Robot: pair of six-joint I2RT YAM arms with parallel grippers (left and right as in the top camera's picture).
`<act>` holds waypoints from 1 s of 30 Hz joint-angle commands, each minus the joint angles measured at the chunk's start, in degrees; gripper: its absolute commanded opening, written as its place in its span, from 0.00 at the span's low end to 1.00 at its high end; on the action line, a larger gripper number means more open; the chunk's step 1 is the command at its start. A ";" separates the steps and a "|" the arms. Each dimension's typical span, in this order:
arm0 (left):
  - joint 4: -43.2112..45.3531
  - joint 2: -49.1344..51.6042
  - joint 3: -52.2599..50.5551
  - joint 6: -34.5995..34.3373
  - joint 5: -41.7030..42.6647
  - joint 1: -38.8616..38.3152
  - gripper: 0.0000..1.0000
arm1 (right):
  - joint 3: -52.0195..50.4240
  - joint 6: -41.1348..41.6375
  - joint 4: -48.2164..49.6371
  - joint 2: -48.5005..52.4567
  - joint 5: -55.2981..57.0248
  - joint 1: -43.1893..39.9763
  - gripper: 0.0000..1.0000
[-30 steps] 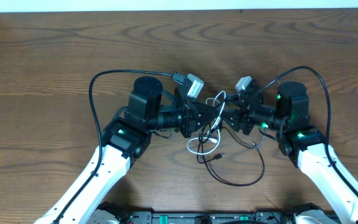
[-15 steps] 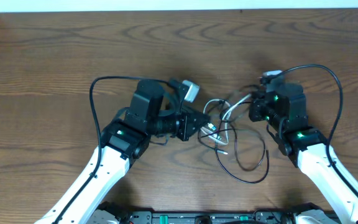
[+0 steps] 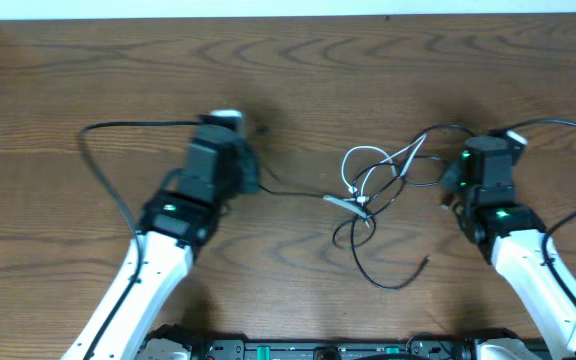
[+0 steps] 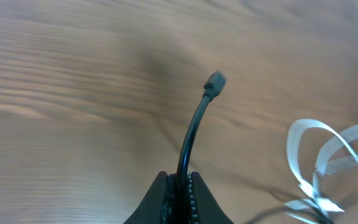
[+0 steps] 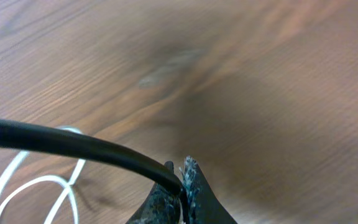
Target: Untangle cables
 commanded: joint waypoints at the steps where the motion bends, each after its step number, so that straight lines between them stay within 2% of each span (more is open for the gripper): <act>1: -0.02 -2.82 0.81 0.94 -3.04 9.22 0.08 | 0.09 2.43 -2.82 -0.07 2.27 -7.63 0.01; 5: 0.07 -3.43 0.81 0.83 -3.04 17.97 0.08 | 0.09 2.38 -6.99 -0.07 2.25 -14.95 0.01; 9: 0.07 -3.43 0.81 -4.02 -2.78 26.71 0.08 | 0.09 1.25 -9.20 -0.07 0.04 -22.27 0.01; 11: 0.11 -3.41 0.81 -7.56 -0.24 28.81 0.07 | 0.09 1.31 -9.11 -0.07 -3.15 -23.56 0.01; 12: 0.52 -3.37 0.81 -9.07 3.80 29.44 0.08 | 0.09 1.20 -8.26 -0.07 -6.58 -23.67 0.01; 13: 1.07 -3.23 0.81 -9.20 8.02 29.44 0.08 | 0.09 -0.02 -7.10 -0.07 -10.62 -23.54 0.01; 15: 2.29 -2.73 0.81 -9.20 14.05 28.28 0.07 | 0.09 -9.97 -1.16 -0.04 -29.00 -23.12 0.01; 17: 3.37 -1.90 0.79 -9.18 18.47 25.46 0.09 | 0.09 -22.99 7.26 -0.04 -57.02 -21.24 0.01; 18: 3.48 -1.51 0.79 -9.16 19.39 24.15 0.17 | 0.09 -25.46 9.38 -0.04 -64.59 -20.28 0.01; 19: 3.50 -1.11 0.79 -9.16 20.11 22.93 0.30 | 0.09 -25.97 10.86 -0.04 -68.52 -19.43 0.01; 21: 3.48 -0.17 0.79 -9.16 21.31 20.35 0.55 | 0.09 -25.90 12.76 -0.07 -71.34 -17.81 0.01; 22: 3.48 0.61 0.79 -9.16 22.32 18.27 0.61 | 0.09 -25.90 13.51 -0.04 -71.36 -16.90 0.01; 24: 3.48 1.75 0.79 -9.16 23.82 15.32 0.66 | 0.09 -25.92 14.45 -0.04 -71.36 -15.32 0.01; 30: 5.27 5.22 0.79 -7.78 28.94 6.29 0.70 | 0.09 -25.92 15.65 -0.07 -71.36 -11.19 0.01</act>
